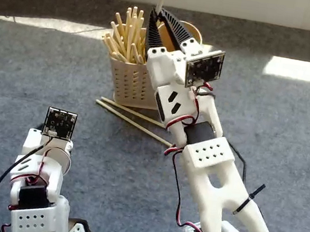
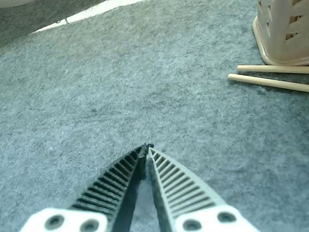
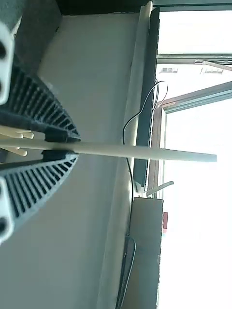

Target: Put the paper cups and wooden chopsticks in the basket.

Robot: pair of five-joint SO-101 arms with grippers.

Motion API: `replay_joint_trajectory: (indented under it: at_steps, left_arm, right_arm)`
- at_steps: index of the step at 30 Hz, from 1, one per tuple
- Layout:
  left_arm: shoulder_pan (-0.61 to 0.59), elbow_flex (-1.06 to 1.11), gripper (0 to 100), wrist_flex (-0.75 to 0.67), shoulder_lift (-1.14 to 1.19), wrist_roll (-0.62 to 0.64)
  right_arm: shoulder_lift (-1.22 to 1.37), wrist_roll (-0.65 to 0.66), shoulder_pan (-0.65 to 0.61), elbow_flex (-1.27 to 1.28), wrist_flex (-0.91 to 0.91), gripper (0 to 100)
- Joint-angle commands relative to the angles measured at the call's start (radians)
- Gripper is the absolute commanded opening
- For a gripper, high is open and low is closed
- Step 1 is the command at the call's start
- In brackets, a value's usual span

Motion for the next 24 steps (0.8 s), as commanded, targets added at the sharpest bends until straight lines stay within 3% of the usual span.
replay_joint_trajectory:
  at_steps: [1,6,12,24]
  left_arm:
    - [-0.010,0.019,0,0.002,-0.007,-0.008]
    - [-0.010,0.019,0,0.000,-0.007,-0.008]
    - [-0.010,0.019,0,0.000,-0.007,-0.008]
    - [-0.010,0.019,0,-0.002,-0.007,-0.008]
  right_arm:
    - [0.007,-0.003,0.008,-0.015,-0.004,0.6]
    - [0.012,-0.003,0.007,-0.015,0.104,1.2]
    - [-0.042,-0.006,-0.002,0.019,0.111,14.4]
    - [-0.306,-0.006,-0.064,0.071,0.291,14.6]
